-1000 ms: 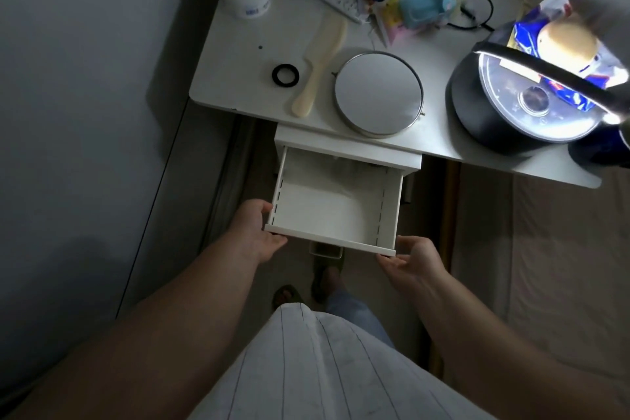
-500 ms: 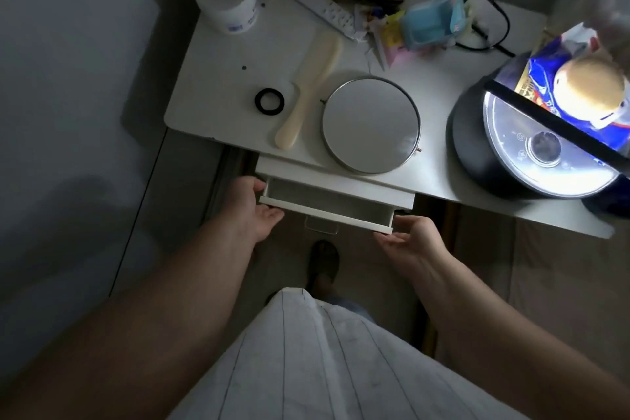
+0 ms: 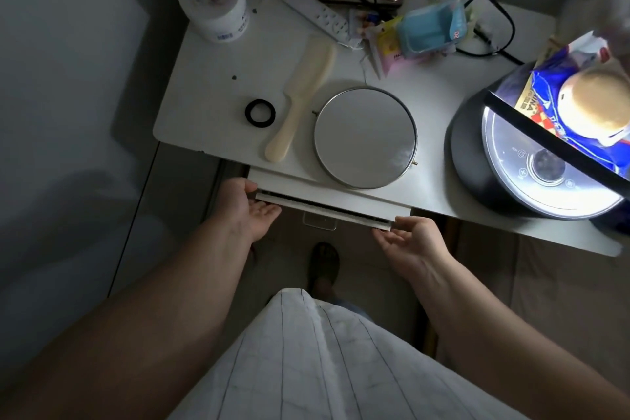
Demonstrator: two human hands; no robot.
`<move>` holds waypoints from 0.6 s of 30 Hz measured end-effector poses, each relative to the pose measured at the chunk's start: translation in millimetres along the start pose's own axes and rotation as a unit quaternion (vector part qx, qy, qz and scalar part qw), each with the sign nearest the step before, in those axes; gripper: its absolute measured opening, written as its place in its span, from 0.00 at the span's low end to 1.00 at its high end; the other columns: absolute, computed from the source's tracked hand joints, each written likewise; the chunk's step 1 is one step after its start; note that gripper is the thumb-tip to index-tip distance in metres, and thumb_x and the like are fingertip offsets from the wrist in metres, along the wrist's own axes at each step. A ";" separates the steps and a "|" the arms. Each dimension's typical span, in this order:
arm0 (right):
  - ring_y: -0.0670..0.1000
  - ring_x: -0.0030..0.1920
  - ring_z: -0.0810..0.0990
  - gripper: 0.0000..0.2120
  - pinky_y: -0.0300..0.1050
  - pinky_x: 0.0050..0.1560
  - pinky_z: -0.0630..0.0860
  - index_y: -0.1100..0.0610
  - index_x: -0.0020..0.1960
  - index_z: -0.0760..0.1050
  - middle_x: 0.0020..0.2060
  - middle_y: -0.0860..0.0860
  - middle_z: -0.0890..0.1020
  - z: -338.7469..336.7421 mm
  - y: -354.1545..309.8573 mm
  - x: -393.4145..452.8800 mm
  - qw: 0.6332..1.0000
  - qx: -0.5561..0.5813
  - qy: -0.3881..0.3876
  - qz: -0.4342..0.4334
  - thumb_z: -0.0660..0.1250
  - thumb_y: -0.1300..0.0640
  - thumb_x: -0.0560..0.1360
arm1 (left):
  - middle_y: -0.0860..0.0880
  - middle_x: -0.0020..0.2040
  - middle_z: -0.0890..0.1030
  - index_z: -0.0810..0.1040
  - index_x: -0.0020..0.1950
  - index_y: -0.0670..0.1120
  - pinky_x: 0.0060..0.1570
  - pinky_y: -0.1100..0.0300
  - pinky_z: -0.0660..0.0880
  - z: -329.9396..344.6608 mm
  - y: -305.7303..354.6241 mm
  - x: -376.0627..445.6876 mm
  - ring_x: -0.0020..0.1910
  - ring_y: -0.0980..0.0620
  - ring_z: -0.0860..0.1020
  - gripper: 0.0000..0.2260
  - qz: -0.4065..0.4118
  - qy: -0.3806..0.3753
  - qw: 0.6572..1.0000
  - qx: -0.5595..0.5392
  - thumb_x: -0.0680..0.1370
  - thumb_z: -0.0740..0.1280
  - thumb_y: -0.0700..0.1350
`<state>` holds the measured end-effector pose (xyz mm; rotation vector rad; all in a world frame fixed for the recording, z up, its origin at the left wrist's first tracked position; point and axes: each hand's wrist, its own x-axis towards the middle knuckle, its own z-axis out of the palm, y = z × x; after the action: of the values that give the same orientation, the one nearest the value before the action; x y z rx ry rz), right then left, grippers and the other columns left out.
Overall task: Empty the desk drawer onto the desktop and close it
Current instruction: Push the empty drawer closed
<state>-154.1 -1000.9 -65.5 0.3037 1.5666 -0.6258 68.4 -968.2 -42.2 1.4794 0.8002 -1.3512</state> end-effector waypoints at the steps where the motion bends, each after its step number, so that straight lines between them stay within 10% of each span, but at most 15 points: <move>1: 0.60 0.75 0.59 0.19 0.54 0.67 0.66 0.67 0.68 0.64 0.72 0.62 0.64 1.2 -2.1 0.4 1.000 0.004 -0.008 0.001 0.52 0.68 0.77 | 0.37 0.75 0.61 0.55 0.74 0.34 0.75 0.46 0.57 1.8 0.4 0.7 0.75 0.40 0.60 0.26 0.003 -0.003 1.000 0.000 0.76 0.55 0.37; 14: 0.63 0.69 0.69 0.07 0.54 0.71 0.65 0.68 0.44 0.66 0.68 0.66 0.68 7.0 -14.5 -6.3 0.998 0.038 -0.042 0.031 0.51 0.69 0.78 | 0.40 0.50 0.74 0.68 0.60 0.39 0.69 0.42 0.64 10.3 6.6 11.2 0.67 0.40 0.70 0.14 0.005 -0.040 0.999 -0.019 0.75 0.57 0.38; 18: 0.62 0.69 0.69 0.08 0.53 0.71 0.65 0.67 0.43 0.66 0.68 0.66 0.68 8.2 -13.4 -7.4 0.998 0.030 -0.042 0.031 0.51 0.68 0.78 | 0.40 0.60 0.73 0.68 0.61 0.40 0.68 0.44 0.65 11.2 6.0 6.8 0.62 0.41 0.72 0.15 0.013 -0.051 0.998 -0.025 0.75 0.59 0.39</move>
<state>-153.8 -1015.0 -55.4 0.3642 1.4538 -0.6310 71.1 -981.5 -47.0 1.3668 0.7415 -1.3661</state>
